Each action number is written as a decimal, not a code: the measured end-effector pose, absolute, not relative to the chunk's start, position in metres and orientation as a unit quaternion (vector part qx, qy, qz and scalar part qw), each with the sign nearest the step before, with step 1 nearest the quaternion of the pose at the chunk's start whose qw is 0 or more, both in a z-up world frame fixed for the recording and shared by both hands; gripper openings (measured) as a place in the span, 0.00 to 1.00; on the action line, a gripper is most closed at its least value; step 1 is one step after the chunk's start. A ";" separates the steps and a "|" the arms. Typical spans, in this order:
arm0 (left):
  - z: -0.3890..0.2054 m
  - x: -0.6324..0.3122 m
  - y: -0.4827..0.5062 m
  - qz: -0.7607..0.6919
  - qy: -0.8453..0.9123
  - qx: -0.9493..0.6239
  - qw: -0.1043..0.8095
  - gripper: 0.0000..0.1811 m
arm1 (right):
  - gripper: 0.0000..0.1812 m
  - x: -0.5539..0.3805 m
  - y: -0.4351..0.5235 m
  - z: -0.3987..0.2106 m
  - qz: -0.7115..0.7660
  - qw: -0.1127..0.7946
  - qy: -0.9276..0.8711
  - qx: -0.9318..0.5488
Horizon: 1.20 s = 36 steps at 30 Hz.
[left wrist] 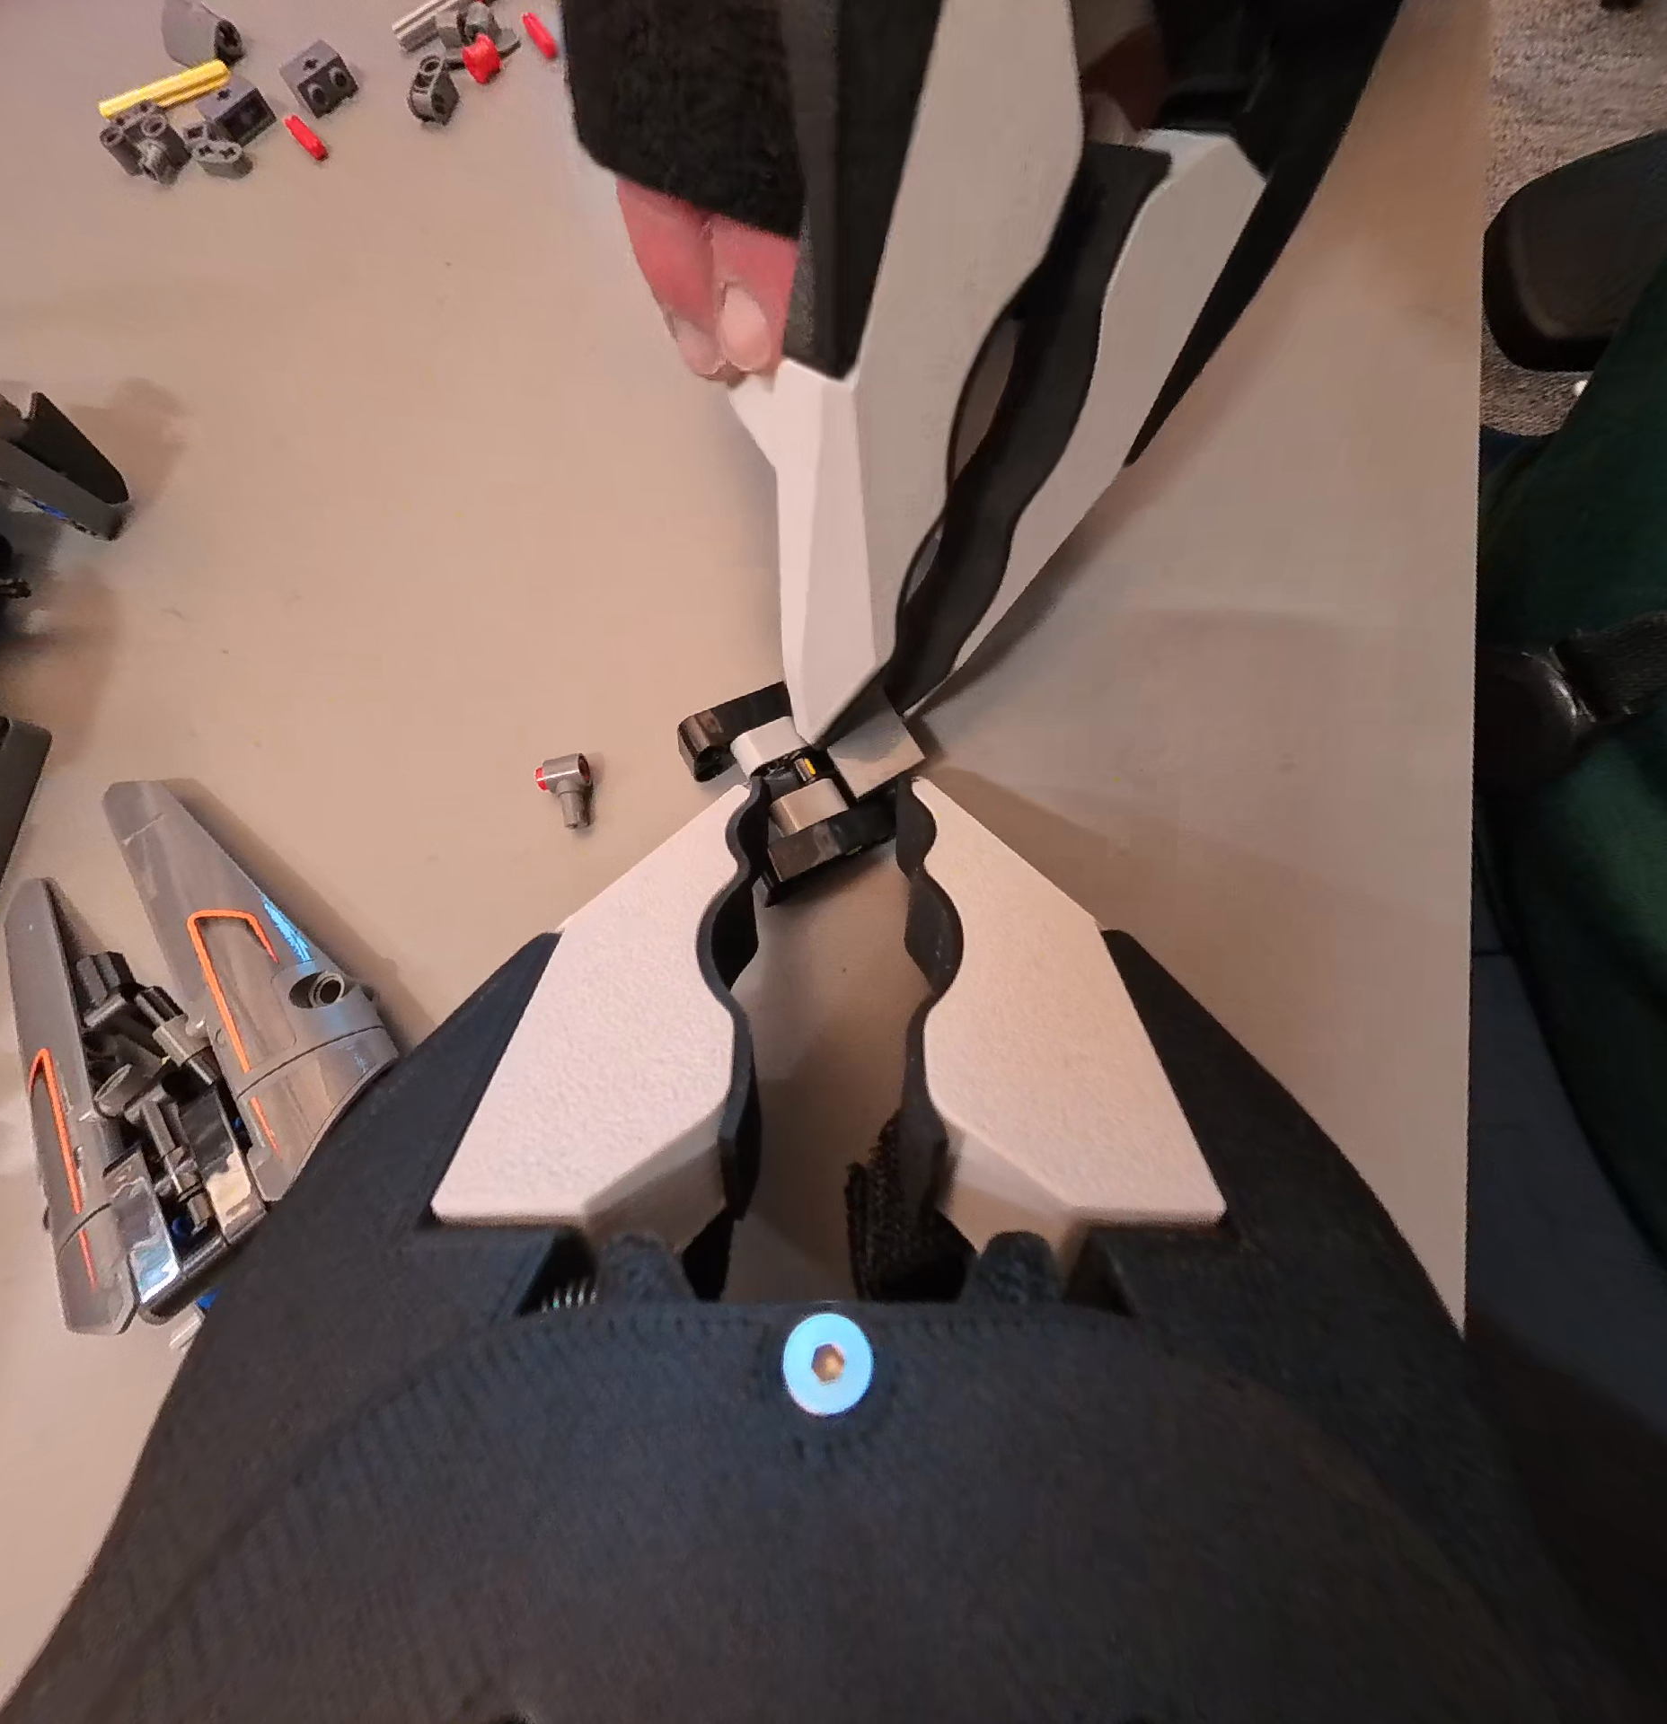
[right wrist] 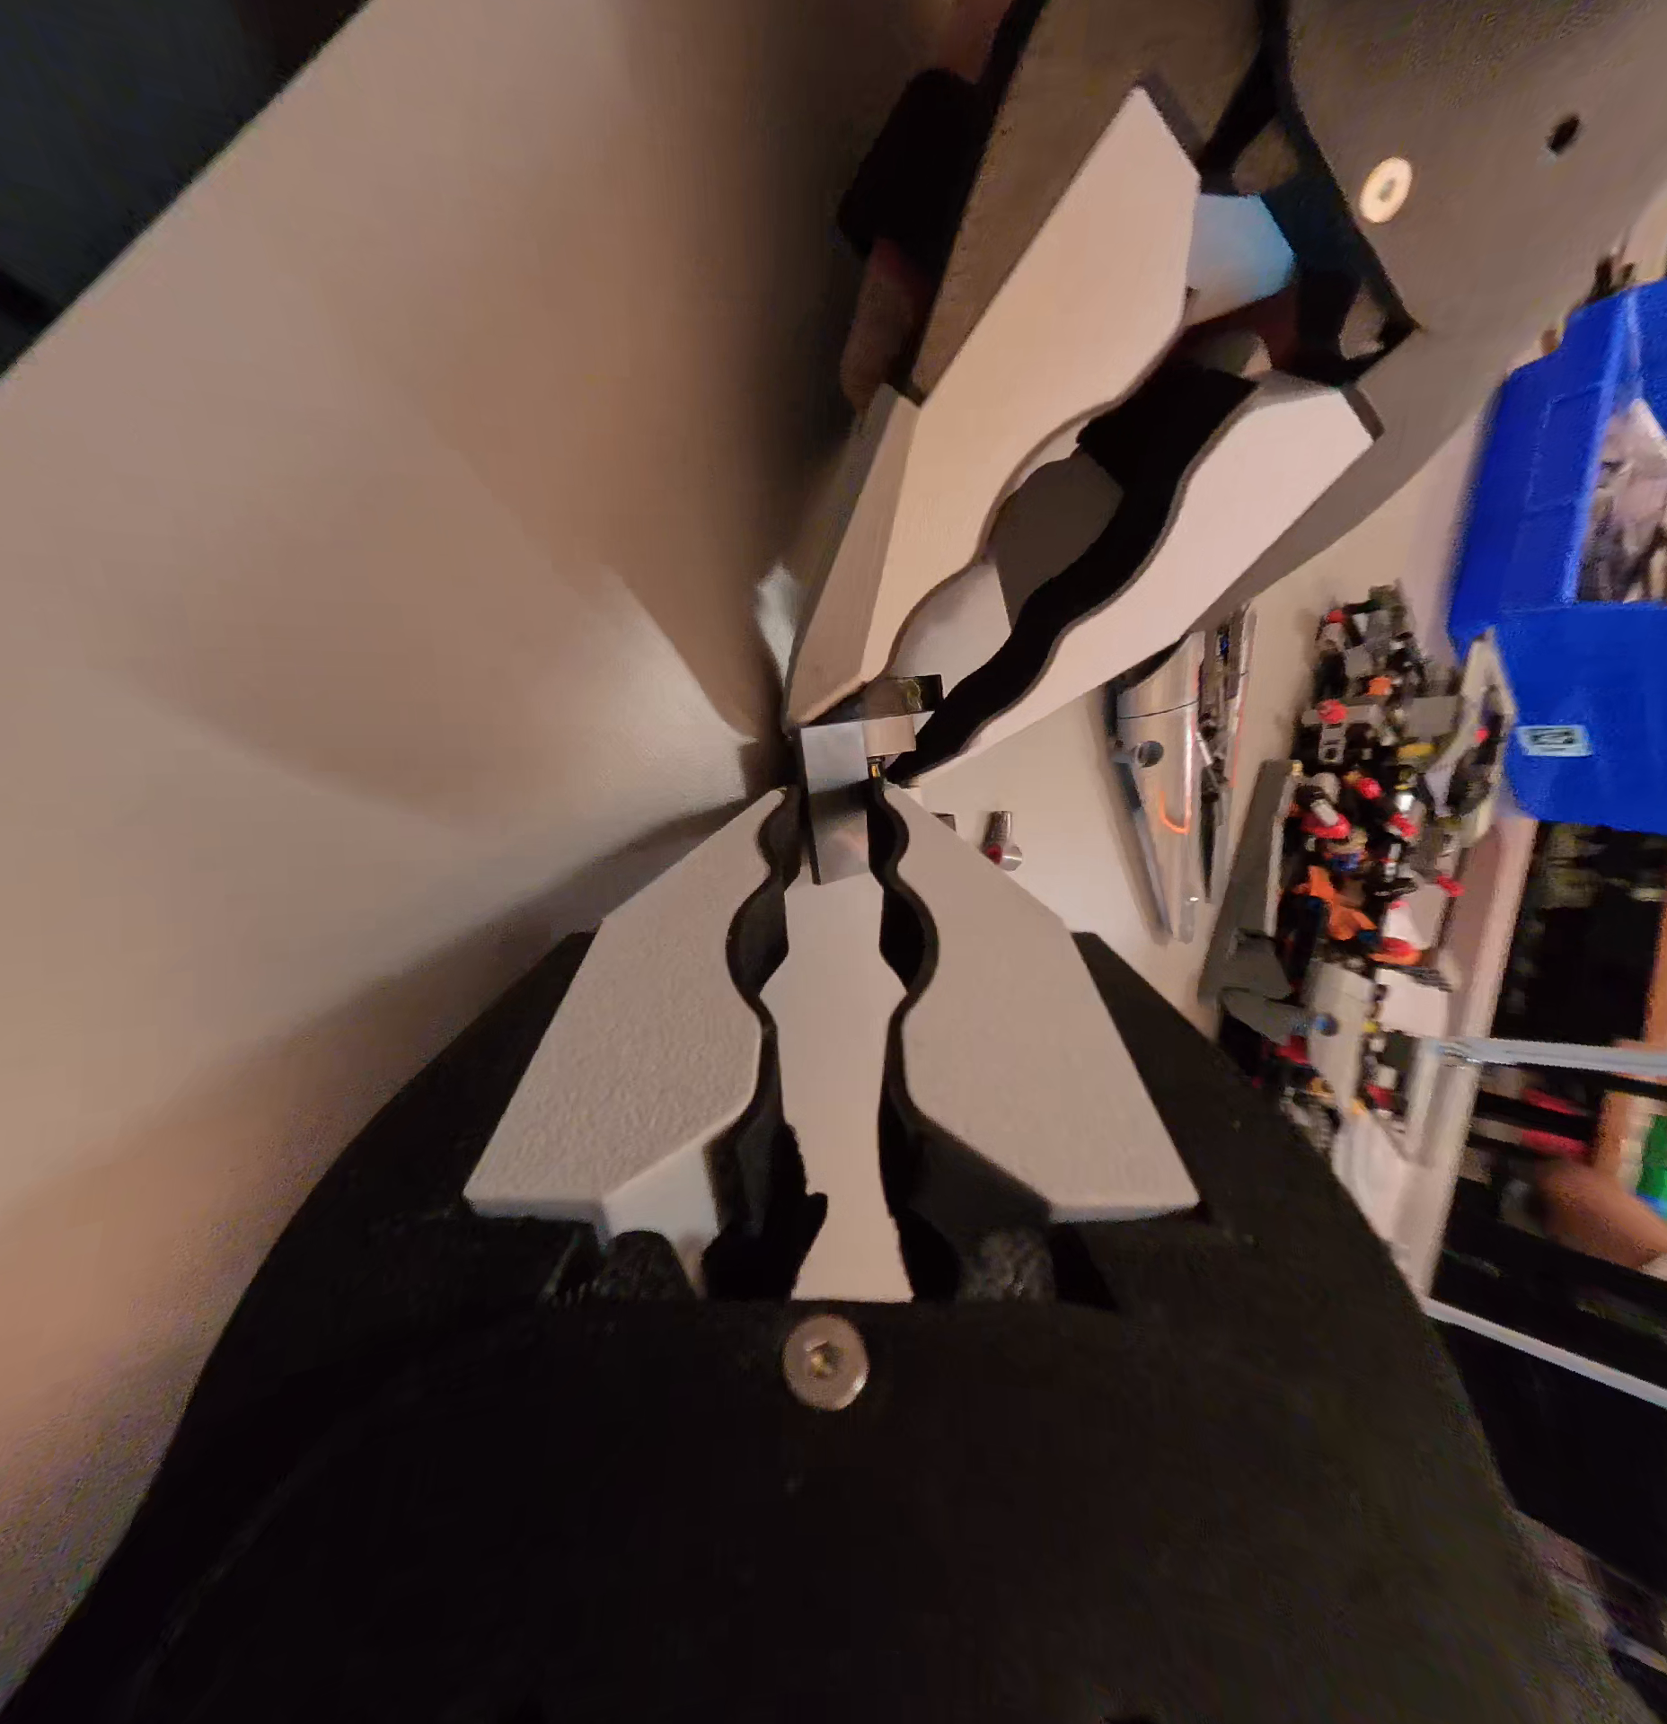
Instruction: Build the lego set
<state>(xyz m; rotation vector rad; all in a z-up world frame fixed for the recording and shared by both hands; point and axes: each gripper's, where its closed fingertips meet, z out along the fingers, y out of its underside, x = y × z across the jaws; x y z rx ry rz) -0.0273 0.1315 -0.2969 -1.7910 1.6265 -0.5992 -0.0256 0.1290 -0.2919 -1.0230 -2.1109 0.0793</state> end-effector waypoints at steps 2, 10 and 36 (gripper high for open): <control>-0.297 -0.027 0.132 -0.223 0.617 -0.682 0.324 0.14 | 0.06 -0.026 0.130 -0.292 0.003 0.392 -0.833 -0.390; -0.297 -0.028 0.132 -0.213 0.613 -0.685 0.332 0.14 | 0.05 -0.026 0.131 -0.292 -0.051 0.425 -0.824 -0.372; -0.297 -0.026 0.131 -0.212 0.616 -0.681 0.334 0.13 | 0.03 -0.026 0.130 -0.288 0.116 0.368 -0.776 -0.499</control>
